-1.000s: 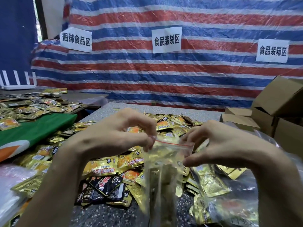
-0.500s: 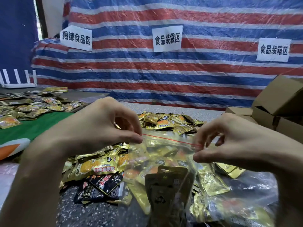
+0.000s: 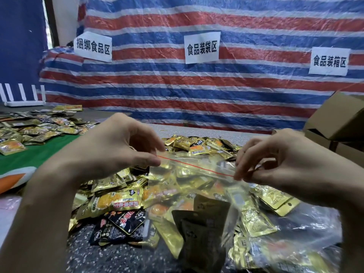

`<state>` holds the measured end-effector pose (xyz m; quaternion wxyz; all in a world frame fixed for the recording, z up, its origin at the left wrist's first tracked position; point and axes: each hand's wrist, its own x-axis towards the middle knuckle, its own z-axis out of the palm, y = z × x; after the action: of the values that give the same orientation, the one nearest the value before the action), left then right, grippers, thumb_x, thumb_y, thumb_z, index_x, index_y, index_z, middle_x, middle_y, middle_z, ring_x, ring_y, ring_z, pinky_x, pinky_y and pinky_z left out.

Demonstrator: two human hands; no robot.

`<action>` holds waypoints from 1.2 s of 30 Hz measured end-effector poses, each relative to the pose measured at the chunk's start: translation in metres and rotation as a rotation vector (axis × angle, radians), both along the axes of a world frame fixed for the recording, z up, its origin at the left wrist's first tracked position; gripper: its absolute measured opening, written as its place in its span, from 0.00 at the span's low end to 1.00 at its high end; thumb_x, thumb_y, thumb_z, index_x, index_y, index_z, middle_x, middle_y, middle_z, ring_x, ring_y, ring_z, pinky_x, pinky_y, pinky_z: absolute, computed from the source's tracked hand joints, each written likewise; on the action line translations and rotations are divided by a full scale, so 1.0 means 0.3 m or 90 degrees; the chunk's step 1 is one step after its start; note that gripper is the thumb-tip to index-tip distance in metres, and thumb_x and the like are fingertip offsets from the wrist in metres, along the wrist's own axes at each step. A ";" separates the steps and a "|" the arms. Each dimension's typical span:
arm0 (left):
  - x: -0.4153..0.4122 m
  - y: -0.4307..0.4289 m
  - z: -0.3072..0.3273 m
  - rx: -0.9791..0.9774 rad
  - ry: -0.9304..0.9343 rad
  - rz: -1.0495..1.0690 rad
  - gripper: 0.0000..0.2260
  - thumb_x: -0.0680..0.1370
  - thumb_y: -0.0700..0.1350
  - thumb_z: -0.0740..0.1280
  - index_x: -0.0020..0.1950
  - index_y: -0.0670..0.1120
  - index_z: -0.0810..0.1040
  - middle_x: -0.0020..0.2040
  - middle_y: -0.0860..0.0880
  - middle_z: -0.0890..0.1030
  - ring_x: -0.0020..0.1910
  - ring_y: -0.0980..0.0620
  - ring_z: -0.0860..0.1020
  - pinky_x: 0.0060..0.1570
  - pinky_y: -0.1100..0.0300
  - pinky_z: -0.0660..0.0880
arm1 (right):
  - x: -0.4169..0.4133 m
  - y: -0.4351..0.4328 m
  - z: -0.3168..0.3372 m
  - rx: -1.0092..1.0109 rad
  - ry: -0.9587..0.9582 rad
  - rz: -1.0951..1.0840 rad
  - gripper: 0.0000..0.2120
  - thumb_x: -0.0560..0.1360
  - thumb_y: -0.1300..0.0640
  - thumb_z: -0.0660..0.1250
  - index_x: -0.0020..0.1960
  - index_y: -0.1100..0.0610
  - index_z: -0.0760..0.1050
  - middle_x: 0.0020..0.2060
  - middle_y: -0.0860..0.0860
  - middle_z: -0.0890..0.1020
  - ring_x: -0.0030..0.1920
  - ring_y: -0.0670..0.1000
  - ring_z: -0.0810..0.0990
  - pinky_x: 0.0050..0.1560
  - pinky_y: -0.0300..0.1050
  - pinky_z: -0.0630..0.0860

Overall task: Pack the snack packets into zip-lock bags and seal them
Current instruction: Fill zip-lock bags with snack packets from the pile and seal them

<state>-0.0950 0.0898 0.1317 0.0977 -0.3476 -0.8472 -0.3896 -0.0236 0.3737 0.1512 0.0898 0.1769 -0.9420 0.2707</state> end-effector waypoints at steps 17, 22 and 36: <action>-0.015 -0.046 -0.002 -0.030 -0.115 0.017 0.07 0.66 0.49 0.73 0.42 0.52 0.87 0.40 0.52 0.87 0.41 0.56 0.84 0.43 0.66 0.79 | -0.016 0.037 -0.017 -0.067 -0.047 -0.021 0.10 0.69 0.68 0.76 0.44 0.55 0.81 0.38 0.50 0.86 0.39 0.48 0.84 0.44 0.41 0.82; -0.008 -0.045 0.000 -0.044 -0.054 0.046 0.03 0.68 0.50 0.73 0.41 0.57 0.85 0.40 0.56 0.86 0.42 0.58 0.83 0.43 0.61 0.80 | -0.011 0.026 -0.016 -0.090 -0.034 -0.035 0.13 0.70 0.70 0.74 0.45 0.55 0.78 0.39 0.52 0.85 0.39 0.50 0.84 0.44 0.50 0.82; 0.013 0.014 0.006 -0.071 0.004 -0.038 0.04 0.74 0.42 0.74 0.40 0.50 0.84 0.40 0.54 0.85 0.41 0.54 0.82 0.42 0.61 0.79 | -0.018 -0.101 -0.038 0.095 0.073 0.004 0.31 0.69 0.27 0.61 0.67 0.39 0.70 0.61 0.31 0.73 0.60 0.31 0.70 0.55 0.28 0.68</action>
<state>-0.0911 0.0941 0.1334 0.0689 -0.3789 -0.8565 -0.3436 -0.0290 0.3433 0.1399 0.1295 0.2016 -0.9522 0.1895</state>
